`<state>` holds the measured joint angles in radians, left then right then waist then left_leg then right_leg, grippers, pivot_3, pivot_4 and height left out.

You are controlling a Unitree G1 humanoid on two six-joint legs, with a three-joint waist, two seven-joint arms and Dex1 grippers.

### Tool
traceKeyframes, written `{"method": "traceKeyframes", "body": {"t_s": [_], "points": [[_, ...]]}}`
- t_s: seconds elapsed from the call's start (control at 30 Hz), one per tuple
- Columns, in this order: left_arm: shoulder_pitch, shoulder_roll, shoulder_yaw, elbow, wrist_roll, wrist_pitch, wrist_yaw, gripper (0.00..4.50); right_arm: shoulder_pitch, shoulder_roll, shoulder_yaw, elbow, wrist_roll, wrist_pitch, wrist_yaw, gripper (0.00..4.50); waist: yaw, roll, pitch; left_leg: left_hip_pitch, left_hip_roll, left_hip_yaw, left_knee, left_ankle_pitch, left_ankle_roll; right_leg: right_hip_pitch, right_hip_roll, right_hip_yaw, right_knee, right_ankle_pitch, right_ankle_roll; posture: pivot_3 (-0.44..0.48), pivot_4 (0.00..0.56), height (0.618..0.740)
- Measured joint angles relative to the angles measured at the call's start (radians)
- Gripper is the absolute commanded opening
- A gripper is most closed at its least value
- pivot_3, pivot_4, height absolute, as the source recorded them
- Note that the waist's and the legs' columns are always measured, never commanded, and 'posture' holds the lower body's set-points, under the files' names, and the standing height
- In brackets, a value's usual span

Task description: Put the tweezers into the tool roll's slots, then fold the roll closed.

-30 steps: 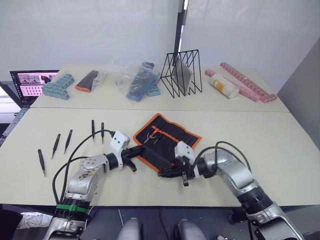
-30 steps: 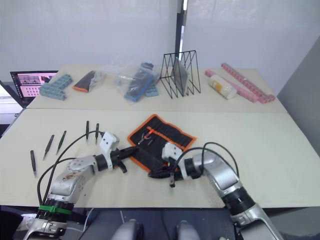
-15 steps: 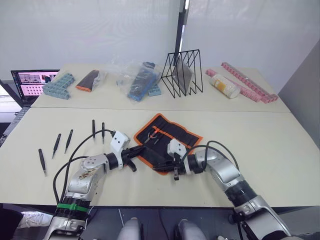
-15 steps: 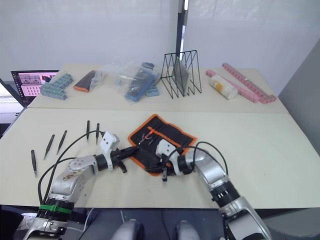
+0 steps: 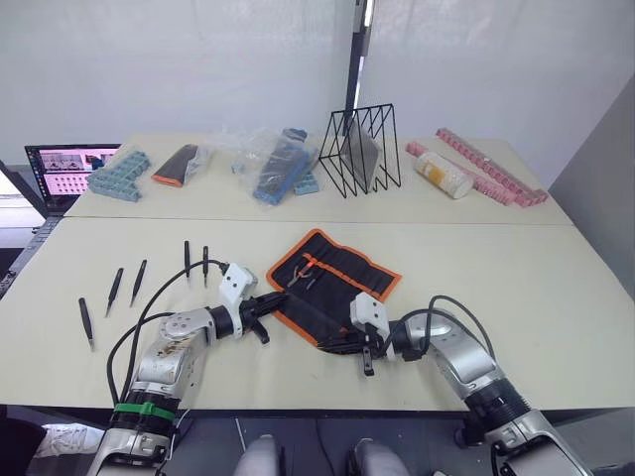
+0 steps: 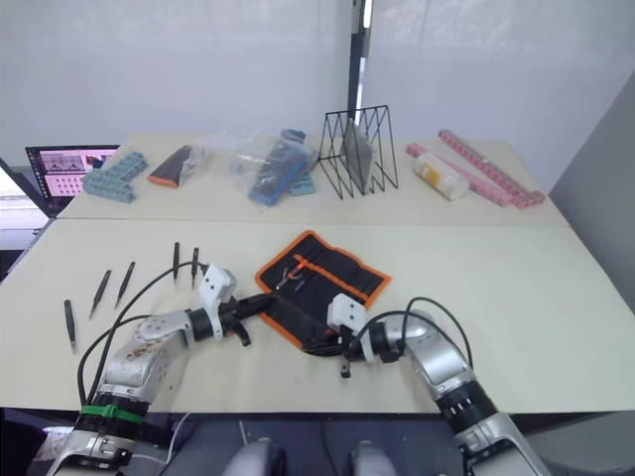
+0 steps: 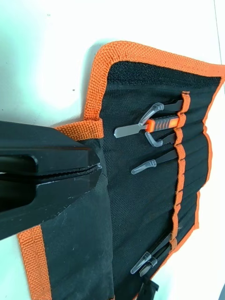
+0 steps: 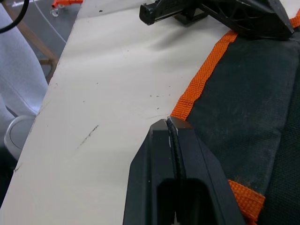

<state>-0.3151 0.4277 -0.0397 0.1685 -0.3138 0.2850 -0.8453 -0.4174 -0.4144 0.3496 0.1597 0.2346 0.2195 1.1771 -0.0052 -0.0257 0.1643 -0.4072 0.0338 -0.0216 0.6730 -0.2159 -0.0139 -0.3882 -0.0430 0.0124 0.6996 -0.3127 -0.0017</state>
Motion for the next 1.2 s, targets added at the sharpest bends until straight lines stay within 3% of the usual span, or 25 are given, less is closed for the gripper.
{"method": "traceKeyframes", "body": {"t_s": [0.2,0.4,0.43,0.63,0.83,0.9,1.2], "points": [[0.021,0.01,0.05,-0.016,-0.043,-0.026,-0.036,0.01,0.002,-0.058,-0.071,-0.113,0.142,0.198,0.047,0.0,-0.003,0.0,0.001,-0.008,0.001,-0.003,0.0,0.0,0.0,-0.006,-0.001,0.0,0.0,0.0,0.0,0.0,0.15,0.685],[0.018,0.11,0.151,-0.095,-0.095,-0.017,-0.062,0.01,-0.036,-0.088,-0.207,-0.146,0.261,0.353,0.013,0.0,-0.005,-0.001,0.003,-0.01,0.001,-0.004,0.001,0.0,0.0,-0.008,-0.001,0.0,0.0,0.0,0.0,0.0,0.15,0.685],[0.02,0.131,0.171,-0.107,-0.102,-0.016,-0.062,0.55,-0.046,-0.092,-0.234,-0.14,0.278,0.372,0.001,0.0,-0.005,-0.001,0.004,-0.01,0.001,-0.004,0.001,0.0,0.0,-0.008,-0.001,0.0,0.0,0.0,0.0,0.0,0.15,0.685],[0.145,0.251,0.355,-0.156,-0.142,-0.008,-0.049,2.53,-0.063,-0.15,-0.377,-0.006,0.268,0.289,-0.052,1.92,-0.007,-0.001,0.004,-0.01,0.0,-0.001,-0.004,0.0,0.0,-0.012,-0.003,0.003,-0.001,0.0,0.0,0.0,0.15,0.685],[0.363,0.258,0.498,-0.209,-0.153,-0.021,-0.006,4.43,-0.067,-0.213,-0.481,0.235,0.216,0.115,-0.063,3.92,-0.007,-0.001,0.004,-0.014,0.001,0.0,-0.004,0.0,0.0,-0.017,-0.003,0.003,-0.001,0.0,0.0,0.0,0.15,0.685],[0.451,0.231,0.548,-0.226,-0.15,-0.051,0.02,4.5,-0.061,-0.234,-0.517,0.317,0.209,0.069,-0.061,4.49,-0.007,-0.001,0.004,-0.014,0.001,0.0,-0.005,0.0,0.0,-0.017,-0.004,0.004,-0.001,0.0,0.0,0.0,0.15,0.685],[0.671,0.068,0.637,-0.3,-0.14,-0.148,0.142,4.5,-0.047,-0.237,-0.61,0.491,0.21,-0.011,-0.088,4.49,-0.005,-0.001,0.004,-0.014,0.002,0.01,-0.004,0.0,0.0,-0.016,-0.003,0.005,-0.001,0.0,0.0,0.0,0.15,0.685]]}}
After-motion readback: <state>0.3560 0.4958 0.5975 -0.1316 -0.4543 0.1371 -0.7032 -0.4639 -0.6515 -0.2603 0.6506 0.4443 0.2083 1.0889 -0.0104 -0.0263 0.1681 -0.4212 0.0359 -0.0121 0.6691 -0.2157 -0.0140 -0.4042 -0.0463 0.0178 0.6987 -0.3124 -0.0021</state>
